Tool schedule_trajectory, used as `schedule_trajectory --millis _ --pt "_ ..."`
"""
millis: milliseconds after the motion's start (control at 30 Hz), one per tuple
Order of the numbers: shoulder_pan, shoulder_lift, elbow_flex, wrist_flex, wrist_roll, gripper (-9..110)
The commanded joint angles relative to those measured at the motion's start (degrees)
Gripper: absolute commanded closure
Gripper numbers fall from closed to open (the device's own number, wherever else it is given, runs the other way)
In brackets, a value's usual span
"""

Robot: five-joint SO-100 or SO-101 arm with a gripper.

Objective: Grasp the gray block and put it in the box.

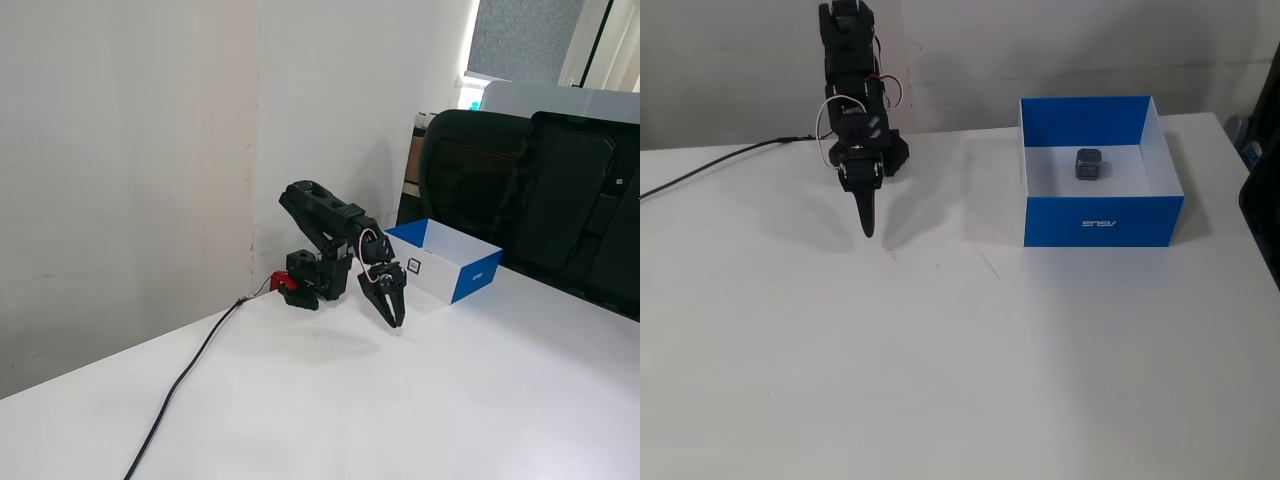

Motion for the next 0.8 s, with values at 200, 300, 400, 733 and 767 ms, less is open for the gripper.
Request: schedule_trajectory --millis 200,300,400,733,767 --pt "1.76 24.35 9.76 6.77 0.44 101" --pt "1.05 33.93 12.83 10.81 -0.26 101" --pt "-0.53 37.71 14.68 12.83 -0.35 101" --pt "-3.25 37.79 17.14 13.27 -1.32 100" --pt "-3.96 37.79 17.14 13.27 -1.32 100"
